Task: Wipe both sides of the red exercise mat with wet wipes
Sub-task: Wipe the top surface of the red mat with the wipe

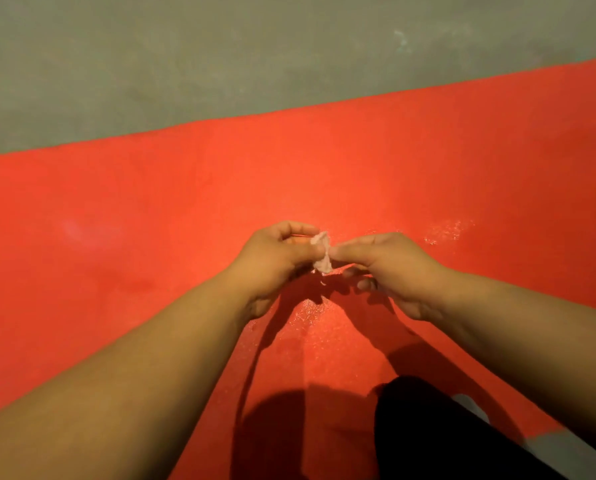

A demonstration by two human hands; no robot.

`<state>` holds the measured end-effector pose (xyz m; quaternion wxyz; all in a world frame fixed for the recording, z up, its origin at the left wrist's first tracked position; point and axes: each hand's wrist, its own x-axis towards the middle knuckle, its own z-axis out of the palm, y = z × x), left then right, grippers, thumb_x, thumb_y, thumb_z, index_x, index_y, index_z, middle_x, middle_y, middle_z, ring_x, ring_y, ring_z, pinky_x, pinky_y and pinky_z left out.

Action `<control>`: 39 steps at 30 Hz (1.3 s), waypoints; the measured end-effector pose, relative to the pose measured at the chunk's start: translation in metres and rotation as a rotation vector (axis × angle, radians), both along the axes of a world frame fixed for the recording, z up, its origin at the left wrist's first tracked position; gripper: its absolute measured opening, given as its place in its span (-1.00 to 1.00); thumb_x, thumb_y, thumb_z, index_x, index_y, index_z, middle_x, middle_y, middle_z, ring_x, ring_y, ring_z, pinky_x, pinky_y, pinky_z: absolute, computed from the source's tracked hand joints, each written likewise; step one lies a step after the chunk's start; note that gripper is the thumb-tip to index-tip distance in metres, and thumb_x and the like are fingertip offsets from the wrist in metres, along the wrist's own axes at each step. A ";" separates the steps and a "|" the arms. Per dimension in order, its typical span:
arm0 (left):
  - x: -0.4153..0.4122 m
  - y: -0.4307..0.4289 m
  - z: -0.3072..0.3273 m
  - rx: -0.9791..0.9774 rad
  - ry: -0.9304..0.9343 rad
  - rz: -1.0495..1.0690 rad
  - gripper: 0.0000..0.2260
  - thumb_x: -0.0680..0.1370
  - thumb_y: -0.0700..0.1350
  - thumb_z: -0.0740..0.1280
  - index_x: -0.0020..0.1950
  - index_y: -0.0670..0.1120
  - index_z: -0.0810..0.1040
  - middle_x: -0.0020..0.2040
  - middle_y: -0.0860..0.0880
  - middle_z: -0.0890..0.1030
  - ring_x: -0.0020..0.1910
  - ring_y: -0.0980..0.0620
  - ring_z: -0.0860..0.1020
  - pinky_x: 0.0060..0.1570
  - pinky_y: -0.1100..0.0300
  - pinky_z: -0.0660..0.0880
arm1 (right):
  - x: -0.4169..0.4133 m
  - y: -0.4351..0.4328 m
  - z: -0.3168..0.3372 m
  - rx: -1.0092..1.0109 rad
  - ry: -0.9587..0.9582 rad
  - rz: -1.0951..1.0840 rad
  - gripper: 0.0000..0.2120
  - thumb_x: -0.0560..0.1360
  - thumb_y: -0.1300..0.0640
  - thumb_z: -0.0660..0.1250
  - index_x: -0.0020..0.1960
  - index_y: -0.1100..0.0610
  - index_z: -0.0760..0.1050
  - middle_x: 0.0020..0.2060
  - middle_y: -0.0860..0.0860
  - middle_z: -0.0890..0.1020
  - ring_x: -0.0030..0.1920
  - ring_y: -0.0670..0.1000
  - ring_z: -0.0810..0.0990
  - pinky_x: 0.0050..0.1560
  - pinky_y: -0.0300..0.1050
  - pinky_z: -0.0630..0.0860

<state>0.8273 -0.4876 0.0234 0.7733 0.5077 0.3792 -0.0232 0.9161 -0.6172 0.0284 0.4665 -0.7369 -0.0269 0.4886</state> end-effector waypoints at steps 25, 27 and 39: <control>-0.036 -0.010 -0.029 -0.200 0.064 -0.033 -0.89 0.56 -0.17 0.32 0.06 -0.10 0.58 -0.09 -0.11 0.62 -0.12 0.02 0.61 -0.16 0.28 0.59 | -0.017 -0.013 -0.023 -0.002 -0.041 0.230 -0.88 0.49 0.19 0.37 -0.23 0.10 0.53 -0.39 0.06 0.58 -0.46 -0.05 0.43 -0.39 -0.15 0.30; -0.030 -0.010 -0.028 -0.191 0.059 -0.031 -0.87 0.50 -0.23 0.39 0.04 -0.14 0.56 -0.20 -0.09 0.64 -0.26 0.08 0.62 -0.30 0.37 0.53 | -0.017 0.000 -0.021 0.049 -0.037 0.201 -0.86 0.52 0.23 0.33 -0.22 0.10 0.53 -0.41 0.02 0.60 -0.49 -0.10 0.44 -0.44 -0.19 0.33; -0.057 0.038 -0.067 1.239 0.201 -0.367 -0.85 0.55 -0.07 0.29 -0.10 -0.06 0.64 -0.13 -0.02 0.62 -0.17 0.03 0.58 -0.20 0.22 0.43 | -0.019 -0.011 -0.050 -0.132 -0.173 0.320 -0.84 0.52 0.28 0.28 -0.23 0.16 0.49 -0.33 0.09 0.65 -0.46 -0.10 0.47 -0.49 -0.27 0.36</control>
